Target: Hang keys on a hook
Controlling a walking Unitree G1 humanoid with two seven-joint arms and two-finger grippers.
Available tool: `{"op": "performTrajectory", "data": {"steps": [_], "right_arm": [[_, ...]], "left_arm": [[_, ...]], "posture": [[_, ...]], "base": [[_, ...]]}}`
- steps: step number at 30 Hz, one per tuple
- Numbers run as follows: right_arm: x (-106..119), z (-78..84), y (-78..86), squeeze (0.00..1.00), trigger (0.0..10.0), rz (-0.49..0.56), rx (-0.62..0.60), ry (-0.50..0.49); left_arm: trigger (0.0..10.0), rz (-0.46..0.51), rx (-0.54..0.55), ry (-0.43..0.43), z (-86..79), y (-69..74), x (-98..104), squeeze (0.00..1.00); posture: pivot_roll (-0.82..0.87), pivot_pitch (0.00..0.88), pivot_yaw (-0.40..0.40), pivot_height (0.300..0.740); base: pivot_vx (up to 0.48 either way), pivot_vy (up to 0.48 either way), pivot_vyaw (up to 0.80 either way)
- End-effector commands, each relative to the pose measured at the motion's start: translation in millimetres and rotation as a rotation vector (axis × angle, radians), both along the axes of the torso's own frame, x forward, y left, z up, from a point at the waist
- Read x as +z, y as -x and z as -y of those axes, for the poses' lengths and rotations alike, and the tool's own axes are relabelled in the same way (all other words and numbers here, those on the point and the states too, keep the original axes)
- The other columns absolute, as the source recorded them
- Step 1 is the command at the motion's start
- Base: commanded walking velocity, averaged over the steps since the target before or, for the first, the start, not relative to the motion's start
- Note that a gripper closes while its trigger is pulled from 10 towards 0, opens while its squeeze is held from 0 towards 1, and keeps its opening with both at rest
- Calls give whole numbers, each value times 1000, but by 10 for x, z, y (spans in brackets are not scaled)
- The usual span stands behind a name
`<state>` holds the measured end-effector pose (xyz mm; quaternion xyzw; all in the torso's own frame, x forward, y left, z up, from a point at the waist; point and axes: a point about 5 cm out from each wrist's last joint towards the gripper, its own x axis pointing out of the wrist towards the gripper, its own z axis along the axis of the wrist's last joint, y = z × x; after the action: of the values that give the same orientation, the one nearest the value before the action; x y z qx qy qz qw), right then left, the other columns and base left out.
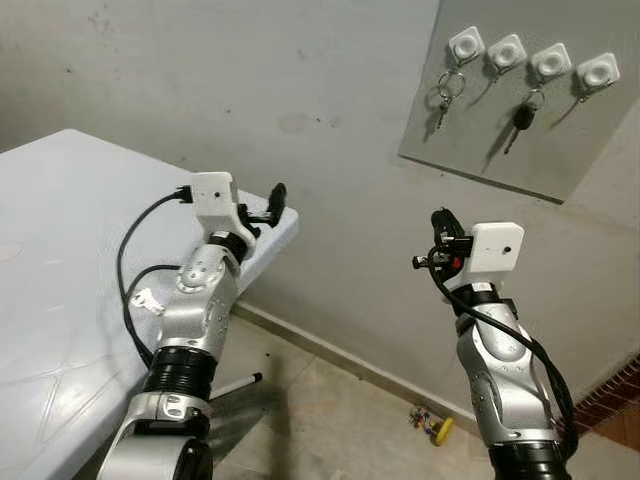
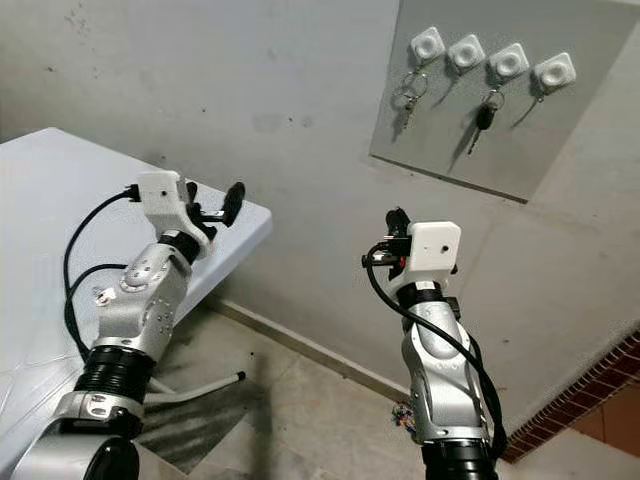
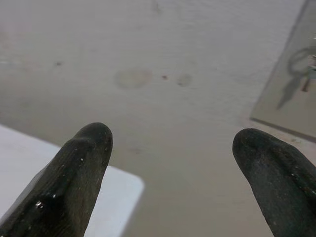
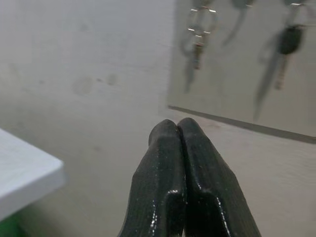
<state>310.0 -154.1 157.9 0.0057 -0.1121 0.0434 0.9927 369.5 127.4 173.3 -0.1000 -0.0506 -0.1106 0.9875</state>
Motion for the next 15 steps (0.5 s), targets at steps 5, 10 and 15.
{"op": "performTrajectory", "data": {"steps": [5,10,15], "right_arm": [[68,25,-31,0,10000,13,-14,-1],[75,35,-41,0,10000,10,-22,3],[76,39,-43,0,10000,8,-24,2]], "left_arm": [[10000,7,-8,-4,31,-20,46,0],[10000,5,-5,-2,30,-26,48,0],[10000,5,-4,-2,32,-27,51,0]], "posture": [[-11,0,-32,732],[-11,0,-34,732],[-11,0,-33,732]], "base": [[0,0,-736],[0,0,-738],[0,0,-738]]}}
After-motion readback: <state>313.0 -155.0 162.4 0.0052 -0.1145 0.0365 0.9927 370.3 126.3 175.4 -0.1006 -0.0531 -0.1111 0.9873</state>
